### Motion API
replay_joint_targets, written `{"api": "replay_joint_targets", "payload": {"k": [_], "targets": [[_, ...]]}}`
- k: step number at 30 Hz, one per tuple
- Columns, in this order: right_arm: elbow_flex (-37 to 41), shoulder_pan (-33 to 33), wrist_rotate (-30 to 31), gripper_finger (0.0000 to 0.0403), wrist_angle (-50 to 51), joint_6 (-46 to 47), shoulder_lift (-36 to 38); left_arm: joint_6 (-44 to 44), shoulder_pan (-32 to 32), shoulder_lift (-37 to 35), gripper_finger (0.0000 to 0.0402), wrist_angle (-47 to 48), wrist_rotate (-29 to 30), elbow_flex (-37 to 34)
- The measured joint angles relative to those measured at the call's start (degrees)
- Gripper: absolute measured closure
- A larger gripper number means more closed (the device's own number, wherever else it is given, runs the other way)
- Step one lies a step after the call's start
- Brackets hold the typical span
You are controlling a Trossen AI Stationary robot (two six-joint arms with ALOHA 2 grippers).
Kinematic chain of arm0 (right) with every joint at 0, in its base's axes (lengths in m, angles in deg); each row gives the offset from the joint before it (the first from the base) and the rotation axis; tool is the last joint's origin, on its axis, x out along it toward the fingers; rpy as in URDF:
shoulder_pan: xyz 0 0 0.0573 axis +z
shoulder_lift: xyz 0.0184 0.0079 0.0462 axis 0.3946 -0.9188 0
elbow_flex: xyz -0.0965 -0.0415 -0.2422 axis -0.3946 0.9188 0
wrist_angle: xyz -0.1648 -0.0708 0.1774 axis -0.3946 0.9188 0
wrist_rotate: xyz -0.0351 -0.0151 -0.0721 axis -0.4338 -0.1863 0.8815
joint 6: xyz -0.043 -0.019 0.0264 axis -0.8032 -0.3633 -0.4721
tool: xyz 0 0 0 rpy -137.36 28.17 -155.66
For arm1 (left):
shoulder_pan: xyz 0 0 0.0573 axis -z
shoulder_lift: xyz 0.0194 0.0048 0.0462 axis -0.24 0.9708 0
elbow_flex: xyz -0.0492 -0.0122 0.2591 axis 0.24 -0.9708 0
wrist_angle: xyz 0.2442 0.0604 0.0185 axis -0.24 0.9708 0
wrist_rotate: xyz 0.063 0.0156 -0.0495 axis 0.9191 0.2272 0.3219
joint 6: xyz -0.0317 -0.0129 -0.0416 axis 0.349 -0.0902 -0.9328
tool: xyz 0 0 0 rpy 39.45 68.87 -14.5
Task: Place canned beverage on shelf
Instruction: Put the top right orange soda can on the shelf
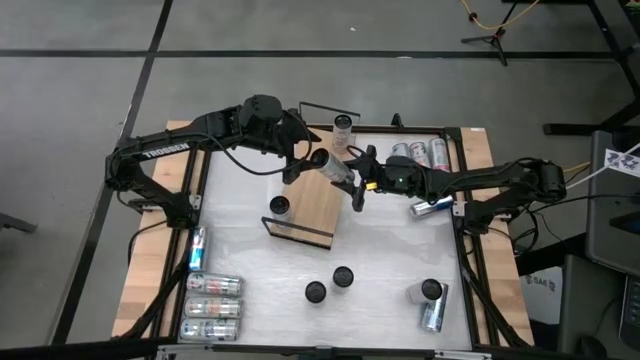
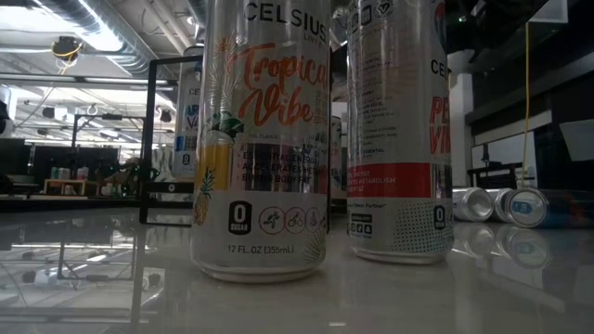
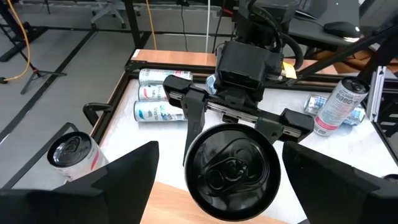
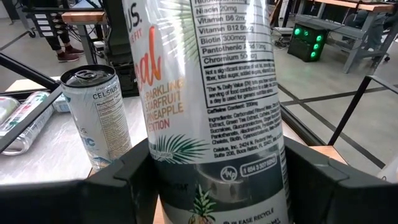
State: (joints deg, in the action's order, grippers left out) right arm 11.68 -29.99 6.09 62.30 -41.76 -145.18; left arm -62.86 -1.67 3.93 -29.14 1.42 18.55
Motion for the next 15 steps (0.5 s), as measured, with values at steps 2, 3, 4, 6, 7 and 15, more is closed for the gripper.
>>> {"api": "replay_joint_targets", "payload": {"k": [2, 3, 4, 6, 7, 15], "targets": [[0.0, 0.0, 0.0, 0.015, -0.4, 0.0, 0.0, 0.0, 0.0, 0.0, 0.0066, 0.0, 0.0, 0.0], [0.0, 0.0, 0.0, 0.015, -0.8, 0.0, 0.0, 0.0, 0.0, 0.1, 0.0066, 0.0, 0.0, 0.0], [0.0, 0.0, 0.0, 0.015, -1.3, 0.0, 0.0, 0.0, 0.0, 0.2, 0.0066, -0.1, -0.1, 0.0], [0.0, 0.0, 0.0, 0.015, -2.3, 0.0, 0.0, 0.0, 0.2, 0.4, 0.0066, -0.1, -0.1, 0.0], [0.0, 0.0, 0.0, 0.015, -2.8, 0.0, 0.0, 0.0, 0.2, 0.4, 0.0066, -0.1, -0.1, 0.0], [-0.1, 0.0, -0.5, 0.015, -3.1, 0.0, 0.0, 0.0, 0.9, 1.4, 0.0066, -0.2, 0.3, 0.0]]}}
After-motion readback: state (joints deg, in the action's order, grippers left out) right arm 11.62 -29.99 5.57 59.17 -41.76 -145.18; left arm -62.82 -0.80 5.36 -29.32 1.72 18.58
